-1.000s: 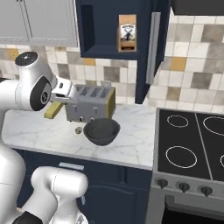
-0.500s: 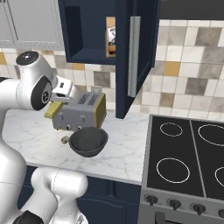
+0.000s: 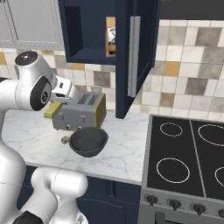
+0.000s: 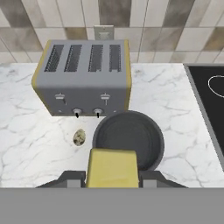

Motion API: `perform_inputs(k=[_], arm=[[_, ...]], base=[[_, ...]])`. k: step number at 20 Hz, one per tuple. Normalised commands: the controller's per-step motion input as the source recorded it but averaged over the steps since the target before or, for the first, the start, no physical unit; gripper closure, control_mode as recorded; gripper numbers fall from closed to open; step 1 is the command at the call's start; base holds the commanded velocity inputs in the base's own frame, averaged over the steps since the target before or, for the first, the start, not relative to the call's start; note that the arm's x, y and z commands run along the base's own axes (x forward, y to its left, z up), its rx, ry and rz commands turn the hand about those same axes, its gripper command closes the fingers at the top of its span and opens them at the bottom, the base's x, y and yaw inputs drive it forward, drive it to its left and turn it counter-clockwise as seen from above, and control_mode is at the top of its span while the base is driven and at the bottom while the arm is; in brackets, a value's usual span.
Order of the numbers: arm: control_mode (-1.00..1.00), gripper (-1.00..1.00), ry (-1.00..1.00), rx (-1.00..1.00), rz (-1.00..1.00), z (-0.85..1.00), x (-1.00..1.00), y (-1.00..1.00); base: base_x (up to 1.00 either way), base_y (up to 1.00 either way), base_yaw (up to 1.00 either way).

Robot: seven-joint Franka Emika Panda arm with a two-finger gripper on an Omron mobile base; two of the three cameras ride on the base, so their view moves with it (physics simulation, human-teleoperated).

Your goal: Pick the egg and butter from the fridge and place them by the bowl for mixing.

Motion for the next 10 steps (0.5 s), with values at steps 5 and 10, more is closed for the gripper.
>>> perform_inputs(k=[5, 10], arm=[[-1.0, 1.0, 0.0, 0.0, -0.01, 0.0, 0.0, -0.01], [-1.0, 1.0, 0.04, 0.0, -0.3, -0.03, 0.07, -0.17]], base=[[0.0, 0.0, 0.0], [0.0, 0.0, 0.0]])
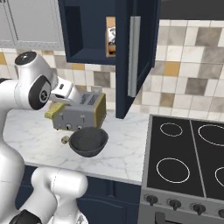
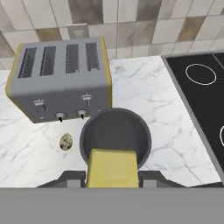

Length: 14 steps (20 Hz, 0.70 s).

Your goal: Pick the egg and butter from the fridge and place them by the bowl for mixing.

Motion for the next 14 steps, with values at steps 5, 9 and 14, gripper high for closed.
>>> perform_inputs(k=[5, 9, 14], arm=[[-1.0, 1.0, 0.13, 0.0, -0.34, -0.08, 0.06, -0.39], [-1.0, 1.0, 0.21, 0.02, -0.18, -0.15, 0.0, -0.56], [-1.0, 1.0, 0.16, 0.01, 0.0, -0.35, -0.04, -0.53]], base=[[0.0, 0.0, 0.0], [0.0, 0.0, 0.0], [0.0, 0.0, 0.0]])
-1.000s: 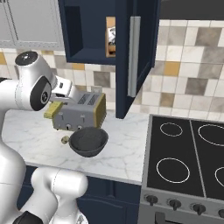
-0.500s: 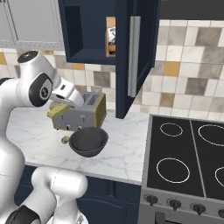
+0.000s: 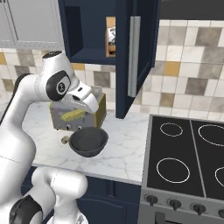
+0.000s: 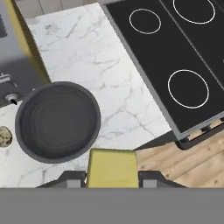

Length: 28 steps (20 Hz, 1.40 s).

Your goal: Pick the egg and butter from the fridge and place them by the bowl for mixing.

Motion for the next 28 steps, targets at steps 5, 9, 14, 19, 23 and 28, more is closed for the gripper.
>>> perform_inputs(k=[5, 9, 14, 19, 23, 28], arm=[[-1.0, 1.0, 0.03, 0.0, -0.01, -0.56, -0.06, -0.45], [-1.0, 1.0, 0.0, 0.0, 0.0, -0.61, 0.0, -0.35], [-1.0, 1.0, -0.01, 0.01, 0.0, -0.67, 0.03, -0.29], [-1.0, 1.0, 0.0, 0.0, 0.0, -0.49, 0.32, -0.17], [-1.0, 1.0, -0.02, 0.0, 0.02, -0.42, 0.31, -0.21], [-1.0, 1.0, -0.01, 0.0, 0.12, -0.39, 0.21, -0.27]], base=[[0.0, 0.0, 0.0], [0.0, 0.0, 0.0], [0.0, 0.0, 0.0], [0.0, 0.0, 0.0], [0.0, 0.0, 0.0], [0.0, 0.0, 0.0]])
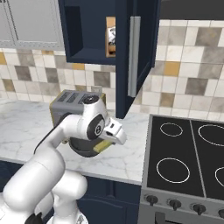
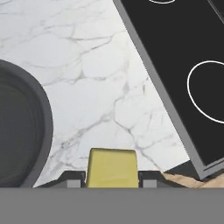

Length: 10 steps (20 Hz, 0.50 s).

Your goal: Pick the egg and butter from the fridge and place them by the bowl for mixing.

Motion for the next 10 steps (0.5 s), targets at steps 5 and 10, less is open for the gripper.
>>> perform_inputs(k=[5, 10], arm=[[-1.0, 1.0, -0.06, 0.01, 0.16, -0.34, 0.2, -0.25], [-1.0, 1.0, -0.05, 0.03, 0.11, -0.35, 0.19, -0.17]], base=[[0.0, 0.0, 0.0], [0.0, 0.0, 0.0]])
